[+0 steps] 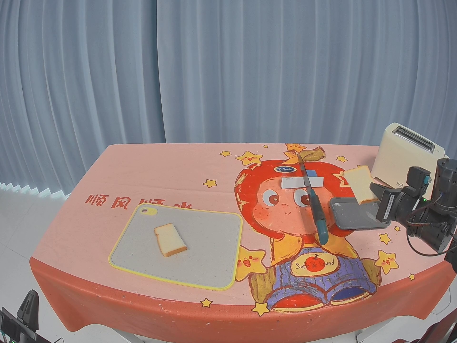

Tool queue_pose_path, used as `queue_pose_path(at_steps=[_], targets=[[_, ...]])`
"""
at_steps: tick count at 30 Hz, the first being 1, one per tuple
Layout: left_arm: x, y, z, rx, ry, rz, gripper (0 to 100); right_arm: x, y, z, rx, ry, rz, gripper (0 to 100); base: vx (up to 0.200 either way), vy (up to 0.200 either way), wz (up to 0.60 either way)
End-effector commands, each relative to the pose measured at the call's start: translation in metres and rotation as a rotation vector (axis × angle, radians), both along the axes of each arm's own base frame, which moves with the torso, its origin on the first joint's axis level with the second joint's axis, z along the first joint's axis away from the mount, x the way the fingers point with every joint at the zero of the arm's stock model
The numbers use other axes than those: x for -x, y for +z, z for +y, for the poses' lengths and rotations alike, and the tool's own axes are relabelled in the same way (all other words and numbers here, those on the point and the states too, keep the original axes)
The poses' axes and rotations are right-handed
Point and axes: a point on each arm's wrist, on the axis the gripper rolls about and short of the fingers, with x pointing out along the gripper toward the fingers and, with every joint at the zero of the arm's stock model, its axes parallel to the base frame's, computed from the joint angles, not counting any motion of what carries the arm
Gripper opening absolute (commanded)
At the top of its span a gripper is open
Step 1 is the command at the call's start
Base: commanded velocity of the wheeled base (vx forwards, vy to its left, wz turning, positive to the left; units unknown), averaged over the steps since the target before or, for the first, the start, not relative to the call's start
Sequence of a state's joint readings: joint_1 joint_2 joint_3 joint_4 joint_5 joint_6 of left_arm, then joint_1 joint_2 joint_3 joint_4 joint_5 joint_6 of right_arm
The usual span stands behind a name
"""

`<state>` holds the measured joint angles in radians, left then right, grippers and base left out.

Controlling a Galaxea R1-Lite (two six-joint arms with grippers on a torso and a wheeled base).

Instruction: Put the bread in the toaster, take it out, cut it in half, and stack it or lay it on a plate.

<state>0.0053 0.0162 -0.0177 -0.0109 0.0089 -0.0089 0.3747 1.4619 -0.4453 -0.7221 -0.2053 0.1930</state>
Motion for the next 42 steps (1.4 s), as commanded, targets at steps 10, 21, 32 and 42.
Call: queue_pose_path(at_steps=[10, 21, 32, 42], targets=[[0.0, -0.005, 0.0, 0.0, 0.001, 0.002, 0, -0.018, -0.012, -0.007, 0.012, -0.048, 0.05, 0, 0.0, 0.0, 0.0], [0.0, -0.005, 0.0, 0.0, 0.001, 0.002, 0, -0.021, -0.02, -0.008, 0.023, -0.059, 0.082, 0, 0.0, 0.0, 0.0], [0.0, -0.005, 0.0, 0.0, 0.001, 0.002, 0, -0.028, -0.031, -0.01, 0.037, -0.073, 0.124, 0, 0.0, 0.0, 0.0], [0.0, -0.005, 0.0, 0.0, 0.001, 0.0, 0, -0.034, -0.041, -0.011, 0.05, -0.091, 0.165, 0, 0.0, 0.0, 0.0]])
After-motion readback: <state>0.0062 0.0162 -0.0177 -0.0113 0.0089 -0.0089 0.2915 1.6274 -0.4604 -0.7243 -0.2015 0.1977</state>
